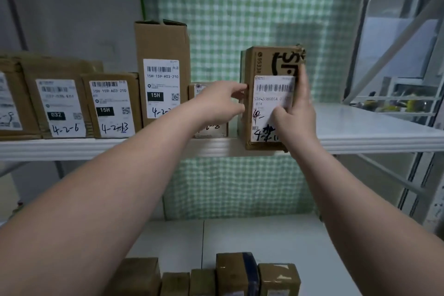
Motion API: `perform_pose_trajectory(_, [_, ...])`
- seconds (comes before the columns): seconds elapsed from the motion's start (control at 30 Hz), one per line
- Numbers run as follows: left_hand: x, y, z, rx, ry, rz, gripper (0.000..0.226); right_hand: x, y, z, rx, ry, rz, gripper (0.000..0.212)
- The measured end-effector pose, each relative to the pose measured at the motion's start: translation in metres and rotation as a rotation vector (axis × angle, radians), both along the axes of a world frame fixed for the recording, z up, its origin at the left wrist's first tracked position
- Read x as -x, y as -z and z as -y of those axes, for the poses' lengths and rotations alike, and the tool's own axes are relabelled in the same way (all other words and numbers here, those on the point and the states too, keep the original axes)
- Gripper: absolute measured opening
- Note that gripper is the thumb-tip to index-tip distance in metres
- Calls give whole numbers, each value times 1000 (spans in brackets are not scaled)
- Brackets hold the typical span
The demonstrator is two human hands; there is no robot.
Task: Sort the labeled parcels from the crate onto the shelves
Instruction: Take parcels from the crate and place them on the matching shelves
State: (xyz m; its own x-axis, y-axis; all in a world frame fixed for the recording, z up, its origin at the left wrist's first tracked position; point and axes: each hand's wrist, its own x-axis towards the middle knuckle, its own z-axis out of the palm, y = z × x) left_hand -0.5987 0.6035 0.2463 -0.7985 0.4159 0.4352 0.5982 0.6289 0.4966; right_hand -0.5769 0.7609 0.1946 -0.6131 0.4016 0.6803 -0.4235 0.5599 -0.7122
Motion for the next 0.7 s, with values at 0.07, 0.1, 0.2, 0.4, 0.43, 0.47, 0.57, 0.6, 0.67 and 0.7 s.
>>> perform_pose_trajectory(0.07, [4,-5,4,48,-98,-213,49,5,8,8,-57,91,57,85])
perform_pose_trajectory(0.1, [7,-6,6,87,-175,-330,47,5,12,13,-81,126,111,89])
perform_pose_trajectory(0.2, [21,-6,10,304,-342,-503,49,5,18,28,-117,233,215,120])
perform_pose_trajectory(0.4, [50,4,24,604,-392,-552,44,25,13,33,-85,280,231,122])
perform_pose_trajectory(0.43, [52,5,25,597,-385,-565,43,28,12,35,-93,278,228,123])
perform_pose_trajectory(0.47, [53,6,26,589,-375,-581,42,32,12,37,-101,281,224,123])
perform_pose_trajectory(0.57, [56,7,29,549,-334,-573,40,40,16,44,-116,324,209,123])
perform_pose_trajectory(0.6, [56,7,30,536,-322,-561,40,42,17,47,-118,342,198,123])
perform_pose_trajectory(0.67, [55,6,32,529,-305,-550,42,45,21,50,-115,347,173,123])
perform_pose_trajectory(0.7, [55,7,32,529,-301,-552,43,45,23,51,-100,335,159,121])
